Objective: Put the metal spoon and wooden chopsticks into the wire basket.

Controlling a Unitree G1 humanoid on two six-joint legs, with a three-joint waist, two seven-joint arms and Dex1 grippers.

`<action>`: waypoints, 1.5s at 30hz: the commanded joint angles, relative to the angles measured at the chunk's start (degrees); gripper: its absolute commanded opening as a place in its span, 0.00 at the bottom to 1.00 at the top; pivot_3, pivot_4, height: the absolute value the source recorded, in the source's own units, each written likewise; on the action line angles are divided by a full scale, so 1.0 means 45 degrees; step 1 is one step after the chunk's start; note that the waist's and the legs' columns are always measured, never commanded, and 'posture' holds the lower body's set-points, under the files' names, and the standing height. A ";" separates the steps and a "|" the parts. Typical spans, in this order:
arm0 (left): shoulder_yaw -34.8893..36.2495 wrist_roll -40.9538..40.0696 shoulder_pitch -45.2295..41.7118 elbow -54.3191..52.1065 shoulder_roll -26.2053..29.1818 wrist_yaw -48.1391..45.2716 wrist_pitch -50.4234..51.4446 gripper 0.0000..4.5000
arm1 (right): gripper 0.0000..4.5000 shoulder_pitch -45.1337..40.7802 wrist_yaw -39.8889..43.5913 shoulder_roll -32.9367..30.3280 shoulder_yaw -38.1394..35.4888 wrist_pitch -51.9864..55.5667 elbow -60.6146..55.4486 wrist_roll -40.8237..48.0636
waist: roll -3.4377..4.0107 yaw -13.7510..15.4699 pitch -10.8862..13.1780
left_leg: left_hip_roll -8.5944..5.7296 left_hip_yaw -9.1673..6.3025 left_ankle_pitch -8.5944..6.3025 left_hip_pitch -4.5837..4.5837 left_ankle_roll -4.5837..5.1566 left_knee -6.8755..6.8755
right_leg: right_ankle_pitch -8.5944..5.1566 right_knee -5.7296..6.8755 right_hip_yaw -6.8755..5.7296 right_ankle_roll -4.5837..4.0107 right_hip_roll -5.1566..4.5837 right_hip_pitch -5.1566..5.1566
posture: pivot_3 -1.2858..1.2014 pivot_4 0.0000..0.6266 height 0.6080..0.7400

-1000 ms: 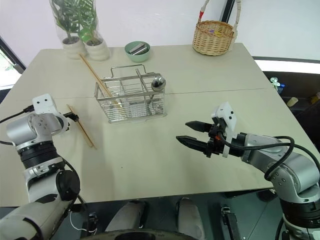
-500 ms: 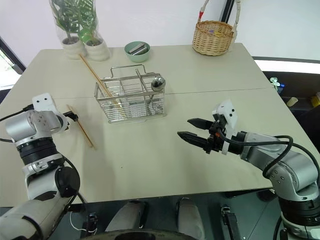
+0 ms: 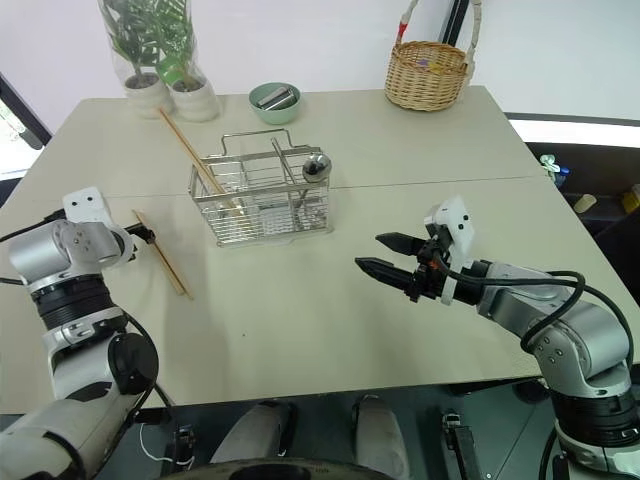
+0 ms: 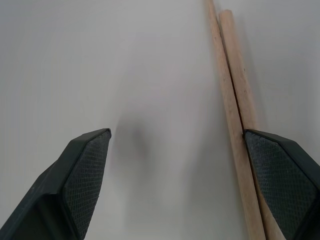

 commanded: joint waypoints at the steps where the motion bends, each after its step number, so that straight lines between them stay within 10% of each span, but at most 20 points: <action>1: -0.0147 0.0060 -0.0109 0.0962 -0.0033 -0.0014 -0.0297 1.00 | 0.76 -0.0238 -0.0078 0.0021 -0.0282 -0.0152 -0.0134 0.0002 | 0.0013 0.0007 -0.0007 | 0.0000 0.0000 0.0000 0.0005 0.0000 0.0000 | 0.0000 0.0000 -0.0001 0.0000 0.0000 0.0005 | 0.52 0.24 0.95; 15: 0.0058 -0.0100 -0.1421 0.3128 -0.0042 0.0357 -0.1317 1.00 | 0.76 -0.0294 -0.0430 0.0303 -0.0195 -0.0267 -0.0061 -0.0223 | 0.0033 0.0032 -0.0022 | -0.0003 -0.0009 0.0003 0.0013 -0.0004 0.0003 | -0.0001 0.0001 -0.0010 0.0005 -0.0002 0.0022 | 0.52 0.24 0.95; 26: 0.0707 -0.0405 -0.1742 0.3443 -0.0354 0.0866 -0.1547 0.01 | 0.77 -0.0112 -0.0277 0.0233 -0.0352 -0.0180 -0.0212 -0.0187 | 0.0033 -0.0013 -0.0022 | -0.0002 -0.0007 0.0004 0.0008 -0.0006 0.0000 | -0.0001 0.0001 -0.0007 0.0007 -0.0002 0.0010 | 0.52 0.24 0.95; 45: 0.0334 -0.1649 -0.2060 0.2123 0.0196 -0.0629 -0.4101 0.01 | 0.77 -0.0148 0.0927 -0.0636 -0.0461 -0.0153 -0.0150 -0.0198 | -0.0012 -0.0008 0.0000 | -0.0003 -0.0007 0.0007 -0.0019 -0.0012 0.0004 | 0.0001 -0.0003 -0.0011 0.0007 -0.0002 -0.0009 | 0.52 0.24 0.95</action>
